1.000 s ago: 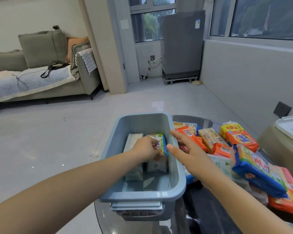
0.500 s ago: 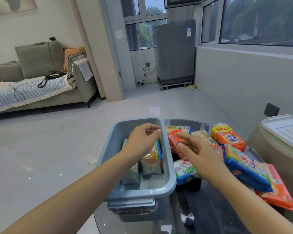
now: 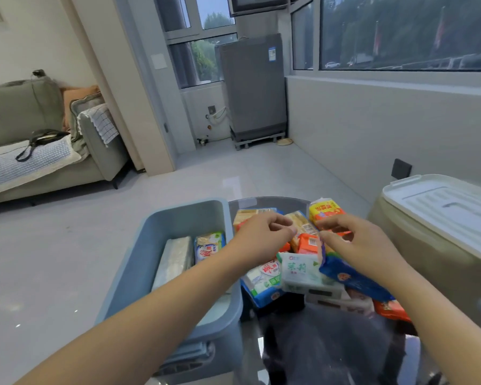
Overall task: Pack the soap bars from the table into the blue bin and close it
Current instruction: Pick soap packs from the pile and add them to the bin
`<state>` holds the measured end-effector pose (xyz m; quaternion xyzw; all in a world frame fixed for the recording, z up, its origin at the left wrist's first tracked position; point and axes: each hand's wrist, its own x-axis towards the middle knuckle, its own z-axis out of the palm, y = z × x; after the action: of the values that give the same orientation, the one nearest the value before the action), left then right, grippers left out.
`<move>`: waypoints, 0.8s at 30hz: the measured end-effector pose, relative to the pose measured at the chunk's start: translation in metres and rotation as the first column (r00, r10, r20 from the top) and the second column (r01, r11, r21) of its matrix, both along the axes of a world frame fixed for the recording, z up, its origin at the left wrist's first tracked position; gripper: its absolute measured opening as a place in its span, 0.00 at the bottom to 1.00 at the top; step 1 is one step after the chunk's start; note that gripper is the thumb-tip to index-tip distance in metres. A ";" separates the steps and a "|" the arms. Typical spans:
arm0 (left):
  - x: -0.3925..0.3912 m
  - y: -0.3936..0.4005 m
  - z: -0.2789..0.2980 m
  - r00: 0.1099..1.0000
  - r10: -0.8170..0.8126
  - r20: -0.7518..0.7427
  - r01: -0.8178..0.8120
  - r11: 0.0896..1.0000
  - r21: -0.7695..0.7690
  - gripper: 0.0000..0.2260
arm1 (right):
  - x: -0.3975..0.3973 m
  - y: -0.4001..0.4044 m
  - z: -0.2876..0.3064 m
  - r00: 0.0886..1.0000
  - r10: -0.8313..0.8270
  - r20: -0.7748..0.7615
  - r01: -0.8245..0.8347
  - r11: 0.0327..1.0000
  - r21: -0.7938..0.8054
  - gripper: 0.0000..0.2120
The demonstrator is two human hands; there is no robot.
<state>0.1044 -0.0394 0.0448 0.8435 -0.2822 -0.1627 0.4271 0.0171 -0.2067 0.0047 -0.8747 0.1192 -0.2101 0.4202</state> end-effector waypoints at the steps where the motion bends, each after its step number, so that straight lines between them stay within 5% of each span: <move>1: 0.001 -0.008 -0.002 0.999 -0.020 -0.026 0.020 0.999 0.025 0.13 | 0.001 -0.008 -0.003 0.999 -0.012 -0.035 0.012 1.000 0.001 0.07; 6: 0.014 -0.050 -0.010 0.998 -0.020 -0.064 0.028 0.993 0.115 0.08 | 0.013 -0.040 -0.020 0.971 -0.145 -0.191 0.159 0.985 0.062 0.12; 16: 0.066 -0.134 -0.042 0.993 0.117 -0.030 -0.113 0.987 0.113 0.18 | 0.046 -0.084 -0.045 0.912 -0.280 -0.301 0.338 0.927 0.164 0.23; 24: 0.101 -0.177 -0.078 0.979 0.203 -0.016 -0.197 0.963 0.183 0.15 | 0.054 -0.099 -0.061 0.873 -0.134 -0.469 0.244 0.953 0.181 0.18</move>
<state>0.2058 -0.2163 -0.0329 0.9000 -0.1720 -0.1585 0.3679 0.0714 -0.3057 -0.0563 -0.8276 0.3228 -0.0260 0.4585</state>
